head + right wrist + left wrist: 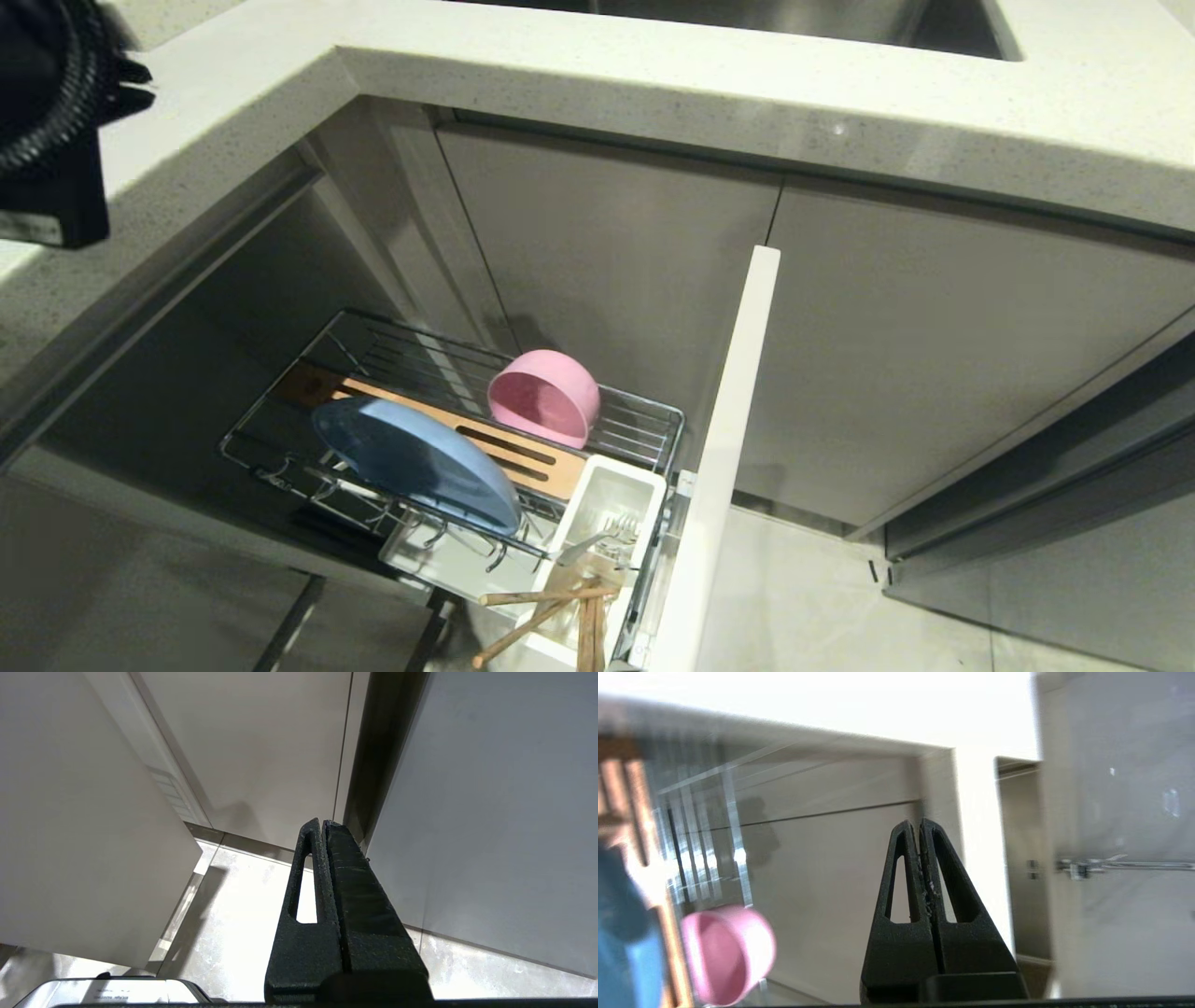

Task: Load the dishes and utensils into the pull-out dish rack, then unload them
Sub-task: Take the plate out of the cupboard

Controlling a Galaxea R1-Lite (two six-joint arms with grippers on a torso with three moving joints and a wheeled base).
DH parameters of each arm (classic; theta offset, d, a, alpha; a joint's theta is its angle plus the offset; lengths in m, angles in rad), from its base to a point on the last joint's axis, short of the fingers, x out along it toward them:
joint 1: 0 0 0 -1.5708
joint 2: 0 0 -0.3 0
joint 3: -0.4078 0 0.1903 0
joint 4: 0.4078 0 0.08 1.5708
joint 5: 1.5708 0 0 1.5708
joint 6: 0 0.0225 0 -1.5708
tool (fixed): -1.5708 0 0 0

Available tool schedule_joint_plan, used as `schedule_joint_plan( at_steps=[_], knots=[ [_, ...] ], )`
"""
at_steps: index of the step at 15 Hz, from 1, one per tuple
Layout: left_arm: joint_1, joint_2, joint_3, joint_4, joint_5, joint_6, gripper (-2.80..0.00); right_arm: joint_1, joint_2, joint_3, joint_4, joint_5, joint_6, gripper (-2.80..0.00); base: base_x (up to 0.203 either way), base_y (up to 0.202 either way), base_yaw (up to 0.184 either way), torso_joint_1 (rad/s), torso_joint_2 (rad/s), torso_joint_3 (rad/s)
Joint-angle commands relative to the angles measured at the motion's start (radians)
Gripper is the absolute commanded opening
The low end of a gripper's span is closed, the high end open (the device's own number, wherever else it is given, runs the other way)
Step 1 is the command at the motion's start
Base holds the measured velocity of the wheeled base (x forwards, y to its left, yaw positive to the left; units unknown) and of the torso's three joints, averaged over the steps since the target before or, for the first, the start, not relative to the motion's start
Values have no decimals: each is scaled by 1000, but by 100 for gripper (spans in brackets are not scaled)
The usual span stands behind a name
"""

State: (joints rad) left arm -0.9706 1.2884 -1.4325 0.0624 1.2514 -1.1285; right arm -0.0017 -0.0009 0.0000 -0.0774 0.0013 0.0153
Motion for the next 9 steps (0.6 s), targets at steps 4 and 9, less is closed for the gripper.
schedule_joint_plan(
  at_steps=[4, 9],
  knots=[
    [61, -29, -113, 21, -39, 130, -280, 0, -1, 26, -1, 0, 0, -280, 0, 0, 0, 0, 0, 0],
    [303, -127, -138, 40, -248, 352, -280, 0, -1, 26, -1, 0, 0, -280, 0, 0, 0, 0, 0, 0]
  ],
)
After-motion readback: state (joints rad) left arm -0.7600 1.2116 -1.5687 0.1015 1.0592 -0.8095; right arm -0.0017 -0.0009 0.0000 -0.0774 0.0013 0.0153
